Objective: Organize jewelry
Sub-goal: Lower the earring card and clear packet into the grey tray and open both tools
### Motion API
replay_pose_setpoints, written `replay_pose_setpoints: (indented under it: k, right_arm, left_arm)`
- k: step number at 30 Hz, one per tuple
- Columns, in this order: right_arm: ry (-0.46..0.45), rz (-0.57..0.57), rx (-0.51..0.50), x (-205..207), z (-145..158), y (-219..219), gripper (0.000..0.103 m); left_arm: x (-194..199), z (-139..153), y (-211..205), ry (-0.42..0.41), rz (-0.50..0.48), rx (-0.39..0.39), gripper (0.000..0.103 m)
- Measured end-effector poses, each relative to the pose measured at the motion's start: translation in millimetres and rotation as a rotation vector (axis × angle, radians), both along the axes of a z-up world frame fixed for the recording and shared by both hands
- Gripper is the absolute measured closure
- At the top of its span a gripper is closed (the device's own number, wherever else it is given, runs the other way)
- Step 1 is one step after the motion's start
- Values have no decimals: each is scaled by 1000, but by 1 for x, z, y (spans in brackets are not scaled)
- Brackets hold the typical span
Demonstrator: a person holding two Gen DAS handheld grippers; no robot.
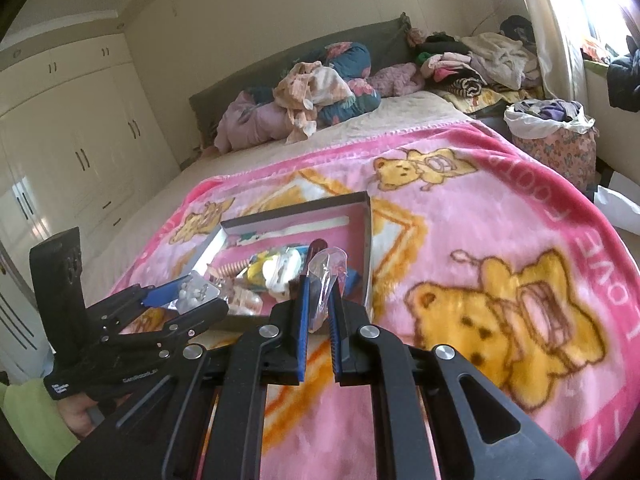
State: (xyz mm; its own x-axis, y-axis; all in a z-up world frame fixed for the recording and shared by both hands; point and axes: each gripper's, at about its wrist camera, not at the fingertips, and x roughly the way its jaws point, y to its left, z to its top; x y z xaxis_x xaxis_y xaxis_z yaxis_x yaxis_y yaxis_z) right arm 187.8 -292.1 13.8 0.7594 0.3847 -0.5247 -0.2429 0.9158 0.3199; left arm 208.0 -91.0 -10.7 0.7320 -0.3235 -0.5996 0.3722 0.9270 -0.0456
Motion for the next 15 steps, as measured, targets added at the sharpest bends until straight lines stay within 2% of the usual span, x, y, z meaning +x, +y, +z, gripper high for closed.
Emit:
replay_pose_setpoints:
  k: [15]
  right_arm:
    - [23, 34, -19, 49, -8, 19, 94]
  left_arm:
    - [40, -1, 8, 0, 59, 10, 46]
